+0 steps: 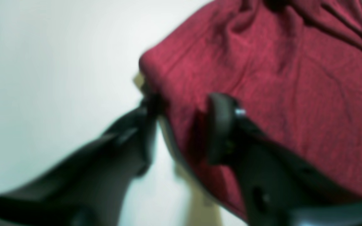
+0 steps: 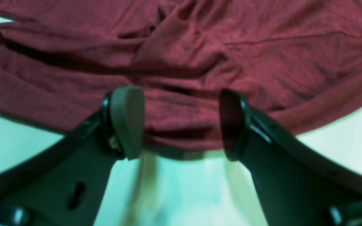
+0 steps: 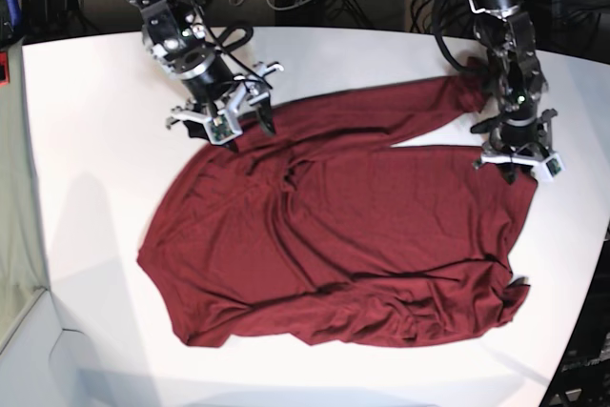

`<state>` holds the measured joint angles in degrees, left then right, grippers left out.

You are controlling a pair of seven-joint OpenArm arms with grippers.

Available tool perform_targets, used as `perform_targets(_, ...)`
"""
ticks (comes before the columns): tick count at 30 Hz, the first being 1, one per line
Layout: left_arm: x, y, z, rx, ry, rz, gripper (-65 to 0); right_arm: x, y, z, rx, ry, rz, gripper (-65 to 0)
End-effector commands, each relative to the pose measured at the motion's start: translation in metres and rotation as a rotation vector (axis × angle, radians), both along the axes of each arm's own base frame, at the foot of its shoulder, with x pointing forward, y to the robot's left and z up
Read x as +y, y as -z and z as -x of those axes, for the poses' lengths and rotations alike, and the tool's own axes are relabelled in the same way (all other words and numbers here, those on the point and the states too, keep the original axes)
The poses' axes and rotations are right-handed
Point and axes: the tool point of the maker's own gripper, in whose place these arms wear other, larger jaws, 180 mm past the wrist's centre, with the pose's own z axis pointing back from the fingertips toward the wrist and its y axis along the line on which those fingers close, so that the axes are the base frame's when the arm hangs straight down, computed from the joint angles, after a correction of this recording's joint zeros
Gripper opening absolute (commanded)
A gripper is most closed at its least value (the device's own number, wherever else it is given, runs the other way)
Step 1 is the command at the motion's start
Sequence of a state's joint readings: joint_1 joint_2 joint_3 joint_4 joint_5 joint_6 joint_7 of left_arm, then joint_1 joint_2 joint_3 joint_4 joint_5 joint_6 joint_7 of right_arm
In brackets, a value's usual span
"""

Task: Layout the t-shirt on the table in an organized manner, then fold the t-shirt properly
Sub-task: 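Grasp the shirt edge near the sleeve with the left gripper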

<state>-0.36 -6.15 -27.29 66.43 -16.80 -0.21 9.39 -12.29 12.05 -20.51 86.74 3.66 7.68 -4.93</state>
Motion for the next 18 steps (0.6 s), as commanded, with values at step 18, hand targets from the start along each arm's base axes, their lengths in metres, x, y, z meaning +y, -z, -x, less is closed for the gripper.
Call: perform_targets(18, 0.015, -0.097, -0.013, -0.181, 0.054, -0.227, -64.8, 0.002, -0.011, -0.003, -0.039, -0.005, -0.017, -26.9)
